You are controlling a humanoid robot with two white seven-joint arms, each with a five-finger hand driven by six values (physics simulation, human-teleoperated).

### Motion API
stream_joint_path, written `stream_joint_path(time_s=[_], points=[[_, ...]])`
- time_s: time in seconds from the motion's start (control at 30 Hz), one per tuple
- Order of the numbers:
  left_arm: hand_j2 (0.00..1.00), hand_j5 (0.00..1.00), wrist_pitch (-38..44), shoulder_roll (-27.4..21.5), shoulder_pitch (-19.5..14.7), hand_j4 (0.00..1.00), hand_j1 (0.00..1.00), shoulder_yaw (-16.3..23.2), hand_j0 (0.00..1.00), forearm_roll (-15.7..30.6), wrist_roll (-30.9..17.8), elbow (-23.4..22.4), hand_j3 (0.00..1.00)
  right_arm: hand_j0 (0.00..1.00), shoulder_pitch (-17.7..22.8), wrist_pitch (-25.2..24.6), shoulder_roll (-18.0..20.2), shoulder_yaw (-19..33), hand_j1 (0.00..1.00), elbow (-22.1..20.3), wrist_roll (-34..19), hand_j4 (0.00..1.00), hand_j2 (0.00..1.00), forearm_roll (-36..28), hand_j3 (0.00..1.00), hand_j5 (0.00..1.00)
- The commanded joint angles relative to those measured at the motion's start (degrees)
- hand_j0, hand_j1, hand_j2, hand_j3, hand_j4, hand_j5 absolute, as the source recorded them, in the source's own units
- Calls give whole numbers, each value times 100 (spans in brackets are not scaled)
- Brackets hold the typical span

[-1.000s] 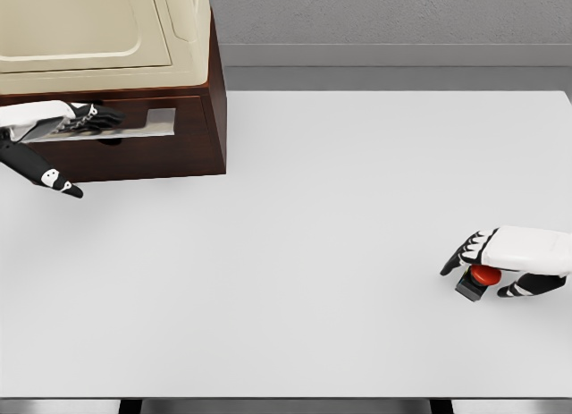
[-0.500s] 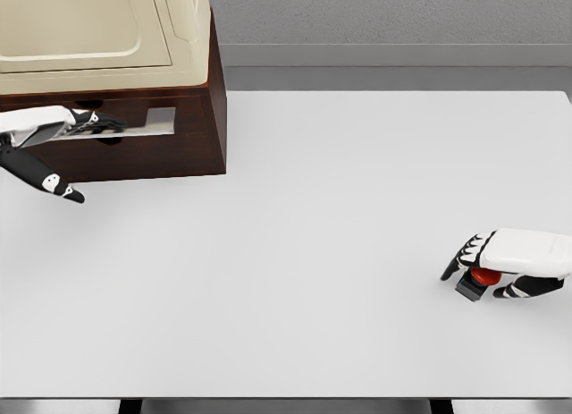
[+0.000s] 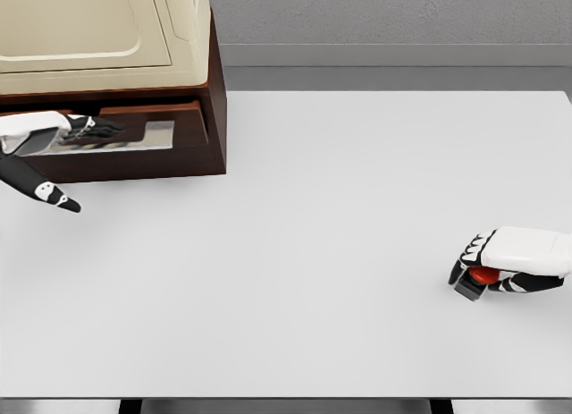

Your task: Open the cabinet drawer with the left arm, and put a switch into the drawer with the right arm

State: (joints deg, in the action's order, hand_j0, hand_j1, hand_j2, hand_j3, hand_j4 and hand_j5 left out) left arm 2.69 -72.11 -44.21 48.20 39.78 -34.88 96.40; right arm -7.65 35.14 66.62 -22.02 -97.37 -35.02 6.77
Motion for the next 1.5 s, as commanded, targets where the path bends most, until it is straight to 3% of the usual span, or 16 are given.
stream_joint_path(time_s=[0.0, 0.23, 0.87, 1.47], points=[[100, 100, 47, -84, 0, 100, 100, -22, 100, 171, -12, 45, 100, 60, 0, -14, 9, -4, 60, -1, 2, 60, 60, -35, 60, 60], [100, 100, 47, -111, 88, 100, 100, -22, 100, 346, -12, 45, 100, 51, -9, -14, 9, 5, 51, -1, 2, 51, 51, -35, 51, 51], [100, 100, 170, -576, 176, 100, 100, -22, 100, 830, -12, 353, 100, 48, -220, -14, -17, 40, 48, 25, 2, 48, 48, -62, 48, 48], [100, 100, 161, -770, 352, 100, 100, -22, 100, 1269, -12, 432, 100, 48, -773, -14, -254, 32, 48, 25, 2, 48, 48, -62, 48, 48]])
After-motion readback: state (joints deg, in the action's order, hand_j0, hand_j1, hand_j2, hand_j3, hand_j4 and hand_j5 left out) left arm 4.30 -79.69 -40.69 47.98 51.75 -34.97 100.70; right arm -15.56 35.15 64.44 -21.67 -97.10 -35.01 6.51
